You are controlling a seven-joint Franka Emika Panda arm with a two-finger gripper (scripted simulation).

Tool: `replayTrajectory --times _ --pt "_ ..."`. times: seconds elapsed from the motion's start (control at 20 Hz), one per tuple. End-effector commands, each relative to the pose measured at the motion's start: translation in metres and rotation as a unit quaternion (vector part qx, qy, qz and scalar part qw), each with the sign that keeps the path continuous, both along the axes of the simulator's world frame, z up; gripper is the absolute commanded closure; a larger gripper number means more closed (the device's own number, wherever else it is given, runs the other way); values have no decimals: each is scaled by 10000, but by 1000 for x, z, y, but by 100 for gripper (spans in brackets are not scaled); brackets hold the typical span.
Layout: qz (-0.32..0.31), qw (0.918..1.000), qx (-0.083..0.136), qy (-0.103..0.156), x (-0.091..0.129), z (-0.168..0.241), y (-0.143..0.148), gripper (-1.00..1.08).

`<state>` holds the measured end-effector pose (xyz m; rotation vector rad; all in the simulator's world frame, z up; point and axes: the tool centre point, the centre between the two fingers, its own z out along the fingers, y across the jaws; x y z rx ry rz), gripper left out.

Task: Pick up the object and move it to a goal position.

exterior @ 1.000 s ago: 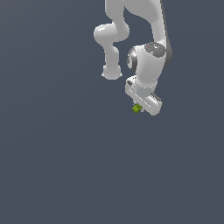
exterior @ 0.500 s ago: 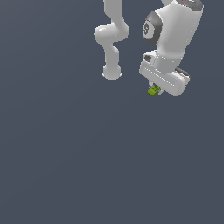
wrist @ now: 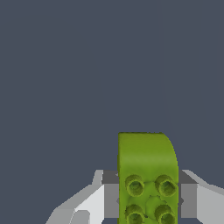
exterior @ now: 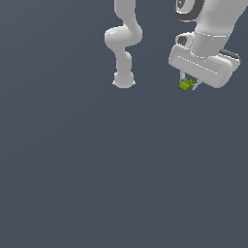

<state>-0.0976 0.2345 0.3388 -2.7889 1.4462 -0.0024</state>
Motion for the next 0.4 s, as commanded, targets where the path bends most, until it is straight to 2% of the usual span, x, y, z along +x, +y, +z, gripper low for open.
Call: replayTrajectory --times 0.0,0.35 --pt "-3 10000 -1 5 0 10 6 108" --pt "-1 10000 2 6 0 19 12 108"
